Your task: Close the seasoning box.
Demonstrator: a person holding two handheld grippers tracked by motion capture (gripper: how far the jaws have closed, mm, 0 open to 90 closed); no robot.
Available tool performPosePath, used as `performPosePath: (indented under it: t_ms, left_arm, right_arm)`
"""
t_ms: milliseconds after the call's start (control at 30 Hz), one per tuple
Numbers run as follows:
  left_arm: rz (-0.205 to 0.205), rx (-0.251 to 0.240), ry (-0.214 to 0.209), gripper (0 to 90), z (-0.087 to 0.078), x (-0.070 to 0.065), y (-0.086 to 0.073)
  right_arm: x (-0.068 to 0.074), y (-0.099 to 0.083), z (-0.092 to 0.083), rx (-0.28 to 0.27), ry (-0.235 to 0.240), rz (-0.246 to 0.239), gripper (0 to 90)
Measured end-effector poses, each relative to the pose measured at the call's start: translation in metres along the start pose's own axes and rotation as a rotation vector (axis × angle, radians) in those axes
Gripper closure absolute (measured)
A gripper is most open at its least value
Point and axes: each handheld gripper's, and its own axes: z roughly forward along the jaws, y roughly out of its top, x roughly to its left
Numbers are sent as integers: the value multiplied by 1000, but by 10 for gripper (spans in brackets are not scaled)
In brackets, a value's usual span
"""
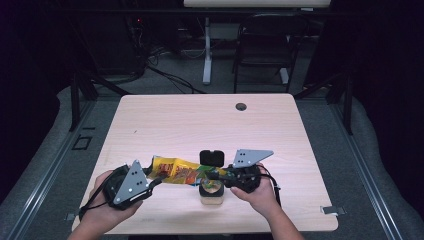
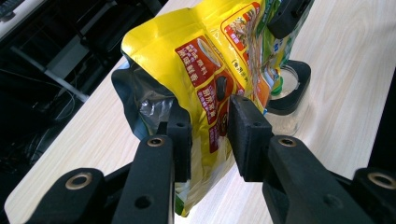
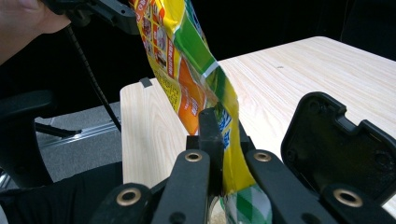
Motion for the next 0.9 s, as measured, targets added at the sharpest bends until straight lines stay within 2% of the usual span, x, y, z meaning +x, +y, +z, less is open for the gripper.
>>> performPosePath:
  t_ms: [467, 900]
  left_arm:
    - [-3, -15, -2, 716, 0, 2, 4]
    - [-1, -9, 5, 716, -3, 3, 4]
  right_arm:
    - [0, 3, -6, -2, 2, -4, 899]
    - [0, 2, -2, -13, 13, 15, 900]
